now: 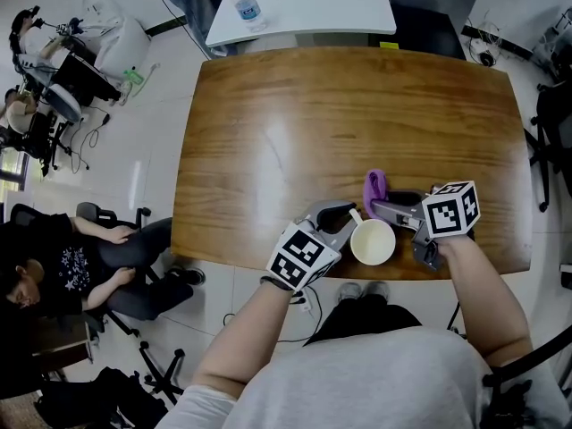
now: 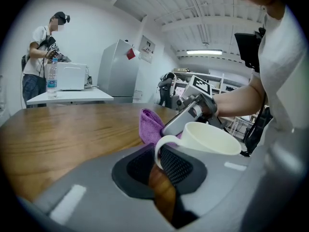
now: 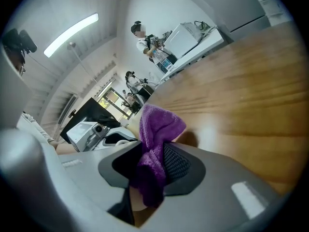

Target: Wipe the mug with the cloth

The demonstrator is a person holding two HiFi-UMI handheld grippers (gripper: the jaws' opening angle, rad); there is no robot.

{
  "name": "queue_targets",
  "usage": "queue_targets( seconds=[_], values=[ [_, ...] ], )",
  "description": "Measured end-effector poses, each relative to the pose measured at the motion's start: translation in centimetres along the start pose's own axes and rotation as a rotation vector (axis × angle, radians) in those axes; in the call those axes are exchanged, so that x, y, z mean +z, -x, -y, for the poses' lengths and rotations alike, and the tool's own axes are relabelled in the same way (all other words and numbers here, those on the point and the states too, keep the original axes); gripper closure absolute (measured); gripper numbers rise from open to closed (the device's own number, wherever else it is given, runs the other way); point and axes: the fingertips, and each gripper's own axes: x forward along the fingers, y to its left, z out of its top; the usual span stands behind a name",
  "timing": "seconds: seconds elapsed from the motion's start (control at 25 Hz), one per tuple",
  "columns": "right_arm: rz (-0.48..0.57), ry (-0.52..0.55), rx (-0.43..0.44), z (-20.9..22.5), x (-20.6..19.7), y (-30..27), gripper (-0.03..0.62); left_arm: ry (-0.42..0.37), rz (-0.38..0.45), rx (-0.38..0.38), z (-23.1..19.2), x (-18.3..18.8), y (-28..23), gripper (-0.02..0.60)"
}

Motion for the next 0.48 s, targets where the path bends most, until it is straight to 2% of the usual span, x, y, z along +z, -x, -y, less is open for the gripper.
queue_targets(
  seconds=[0.12,0.32,0.48],
  values=[
    [0.024,0.001,-0.007,-0.2,0.1,0.5,0.461,-0.021,-0.016,-0.015,-0.2,-0.9,0.3,0.506],
    [0.081,-0.013,-0.027,-0.4,0.5,2.2,0.461,-0.011,0.001,-0.038,-0.5,-1.6,1.8,0.495],
    [0.167,-0.009,-0.05,-1.8,1.4,5.4,0.461,0.012,0.055,-0.005,-0.8,-1.0,3.7,0.496]
  ],
)
